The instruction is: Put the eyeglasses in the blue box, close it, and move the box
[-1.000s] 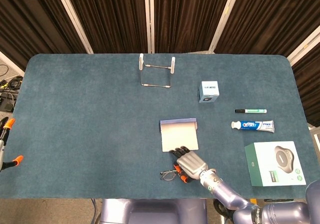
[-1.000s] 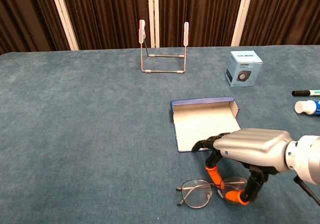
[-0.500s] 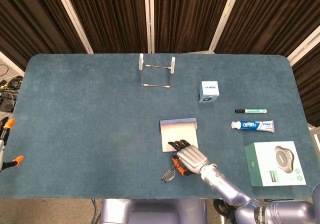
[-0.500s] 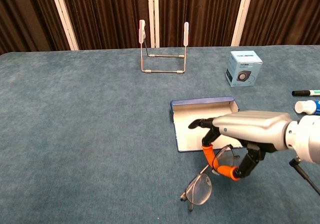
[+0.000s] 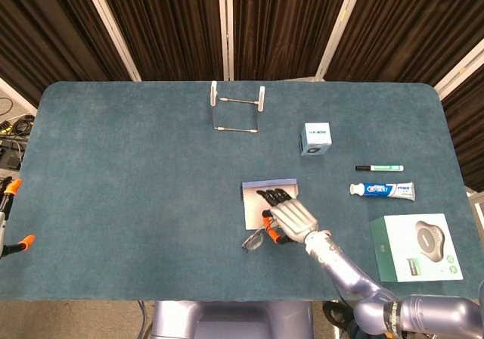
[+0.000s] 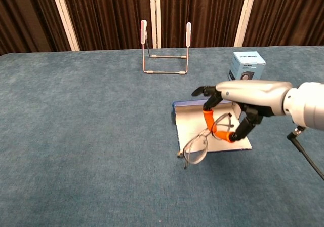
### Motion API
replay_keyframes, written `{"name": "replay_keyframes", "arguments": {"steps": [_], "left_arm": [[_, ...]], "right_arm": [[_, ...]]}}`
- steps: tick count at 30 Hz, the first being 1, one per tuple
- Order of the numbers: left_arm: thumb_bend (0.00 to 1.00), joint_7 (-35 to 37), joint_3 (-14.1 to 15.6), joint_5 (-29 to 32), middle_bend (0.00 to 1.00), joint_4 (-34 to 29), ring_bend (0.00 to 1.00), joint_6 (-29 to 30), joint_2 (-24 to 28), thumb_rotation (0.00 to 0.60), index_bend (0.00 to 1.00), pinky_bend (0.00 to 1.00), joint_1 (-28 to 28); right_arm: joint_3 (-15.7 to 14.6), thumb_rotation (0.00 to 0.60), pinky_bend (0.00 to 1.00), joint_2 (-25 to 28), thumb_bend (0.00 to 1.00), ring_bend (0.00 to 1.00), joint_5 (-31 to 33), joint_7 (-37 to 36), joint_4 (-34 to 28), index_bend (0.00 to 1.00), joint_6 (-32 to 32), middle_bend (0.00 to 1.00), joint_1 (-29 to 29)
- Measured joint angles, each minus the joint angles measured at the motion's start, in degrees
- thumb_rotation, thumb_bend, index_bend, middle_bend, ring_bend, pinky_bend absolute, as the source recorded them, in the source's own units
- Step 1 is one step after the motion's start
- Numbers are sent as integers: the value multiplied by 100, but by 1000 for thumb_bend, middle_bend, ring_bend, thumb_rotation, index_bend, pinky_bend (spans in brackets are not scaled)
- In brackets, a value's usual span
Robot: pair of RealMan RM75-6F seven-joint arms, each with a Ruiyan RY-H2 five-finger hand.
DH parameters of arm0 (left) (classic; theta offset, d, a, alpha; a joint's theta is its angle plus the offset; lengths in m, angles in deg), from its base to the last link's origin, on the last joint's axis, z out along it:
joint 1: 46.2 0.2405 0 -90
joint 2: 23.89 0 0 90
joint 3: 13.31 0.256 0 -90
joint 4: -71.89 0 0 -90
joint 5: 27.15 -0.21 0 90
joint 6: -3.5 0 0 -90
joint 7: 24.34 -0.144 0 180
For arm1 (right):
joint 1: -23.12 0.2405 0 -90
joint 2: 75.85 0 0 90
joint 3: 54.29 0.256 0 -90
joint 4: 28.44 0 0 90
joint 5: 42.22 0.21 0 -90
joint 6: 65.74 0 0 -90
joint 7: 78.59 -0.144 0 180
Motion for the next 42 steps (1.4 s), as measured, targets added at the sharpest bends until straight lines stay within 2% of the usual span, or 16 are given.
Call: {"name": "replay_keyframes", "arguments": {"steps": [10,21,23,25,30,33,42], "left_arm": [[0,17,-38,108,0,33,0,-43,0,600,0,0,-21],[0,183,-101,327,0,188,0,-224,16,600,0,0,-72],[0,220,-113,371,0,219,0,-267,18,600,0,0,-87],[0,240,-120,386,0,233,0,-281,20,600,0,0,-95],[0,223,-100,357,0,205,0,-268,22,600,0,0,-94],[0,218,-92,352,0,200,0,-265,21,600,0,0,-91],[0,191,-69,277,0,152,0,-221,20,600,0,0,-89]], "right_arm": [[368,600,0,-762,380,0,894,401,1042,639,24,26,353],[619,600,0,-1285,379,0,1377,652,2037,637,0,25,656],[638,600,0,-1326,378,0,1426,674,2170,602,-17,17,684],[638,600,0,-1359,369,0,1472,693,2284,517,-41,5,697],[610,600,0,-1311,235,0,1331,651,2215,306,11,0,657],[572,600,0,-1206,188,0,1129,606,2048,287,103,0,599],[443,600,0,-895,147,0,513,429,1565,269,359,0,415]]}}
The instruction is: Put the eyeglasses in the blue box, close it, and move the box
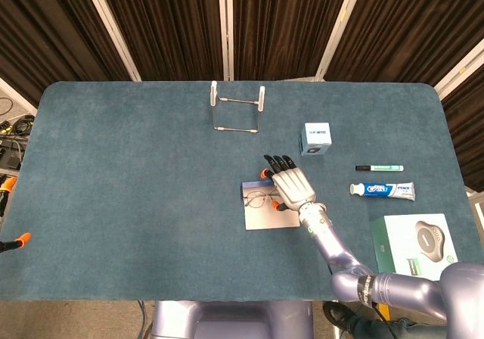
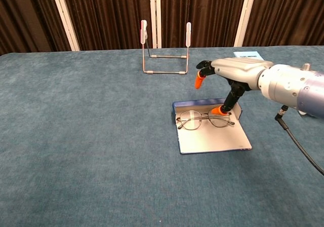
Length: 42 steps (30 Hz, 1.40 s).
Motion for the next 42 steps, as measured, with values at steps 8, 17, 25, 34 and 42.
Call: {"name": "replay_keyframes", "arguments": {"steps": [8,17,25,34,42], "left_arm": [[0,-68,13,-54,0,-50,0,24,-9,600,0,0,-15],[0,-21,-27,68,0,19,0,-34,-18,600,0,0,-38],[0,-20,-42,153,0,70,0,-96,-32,600,0,0,-61],[0,-51,-53,229,0,125,0,-153,-67,600,0,0,-90],[0,-113,-53,288,0,134,0,-192,-97,600,0,0,-113]], "right_arm": [[-153,600,0,-48,65,0,-278,81,-35,145,-5,0,-23],[-124,600,0,-566,65,0,-84,294,799,135,-168,0,103],[40,600,0,-975,65,0,112,295,1533,135,-406,0,232],[324,600,0,-1110,63,0,348,189,1943,135,-532,0,313],[457,600,0,-1175,62,0,479,188,2111,135,-556,0,355]]}}
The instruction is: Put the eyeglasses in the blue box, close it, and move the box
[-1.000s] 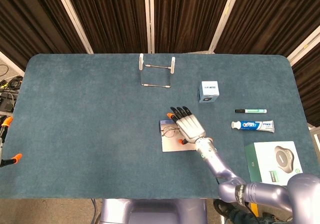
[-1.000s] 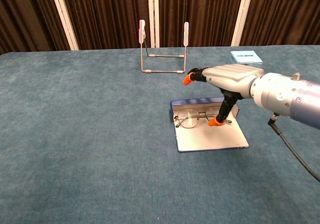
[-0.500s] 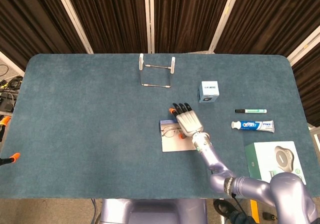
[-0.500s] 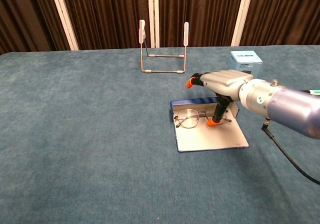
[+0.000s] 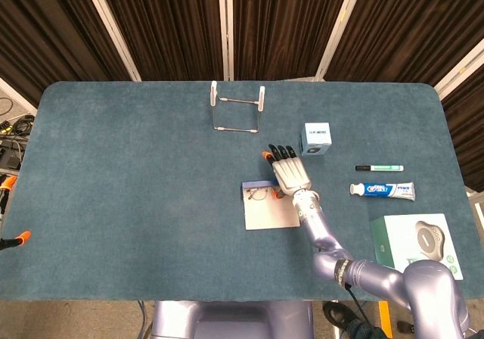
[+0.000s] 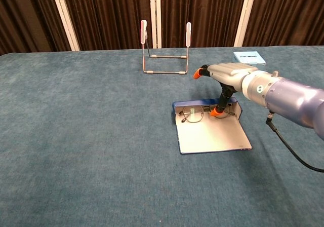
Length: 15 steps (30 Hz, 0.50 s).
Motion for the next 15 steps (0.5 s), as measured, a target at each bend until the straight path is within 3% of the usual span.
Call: {"name": "replay_keyframes", "arguments": {"steps": [9,15], "left_arm": [[0,58,19,-59,0,-28,0,5,31,600,0,0,0],[0,139,44,-179,0,-78,0,68,75,600,0,0,26]], "right_arm": [[-117,600,0,421,61,0,-405,-64,-897,135,315,0,-193],[-452,600,0,969,62,0,-909,-58,-1839,140,560,0,-459]]}}
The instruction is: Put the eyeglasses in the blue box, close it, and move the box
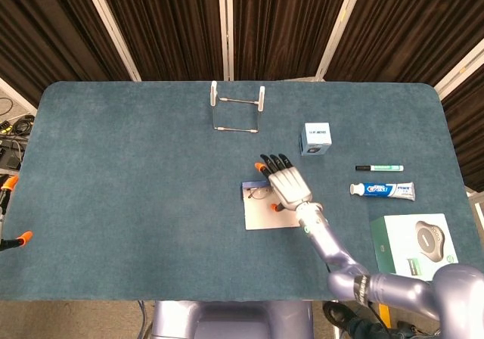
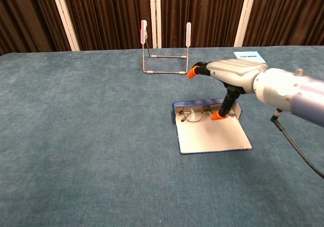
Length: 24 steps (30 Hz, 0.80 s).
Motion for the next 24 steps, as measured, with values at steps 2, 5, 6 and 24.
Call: {"name": "replay_keyframes", "arguments": {"steps": [2,5,6,24], "left_arm": [[0,17,16,-63,0,-26,0,35,14,600,0,0,12],[0,28,40,-148,0,-67,0,84,28,600,0,0,29],[0,30,48,-175,0,-81,0,101,32,600,0,0,36],[0,-40,87,-233,0,-105,0,118,19,600,0,0,44]], "right_arm": [[-194,600,0,221,62,0,-252,9,-342,143,90,0,-121],[-490,600,0,456,65,0,-567,37,-636,147,195,0,-293],[-562,600,0,481,68,0,-642,50,-671,150,220,0,-334],[-831,600,0,86,120,0,-1432,-320,-73,230,407,72,-599]]}}
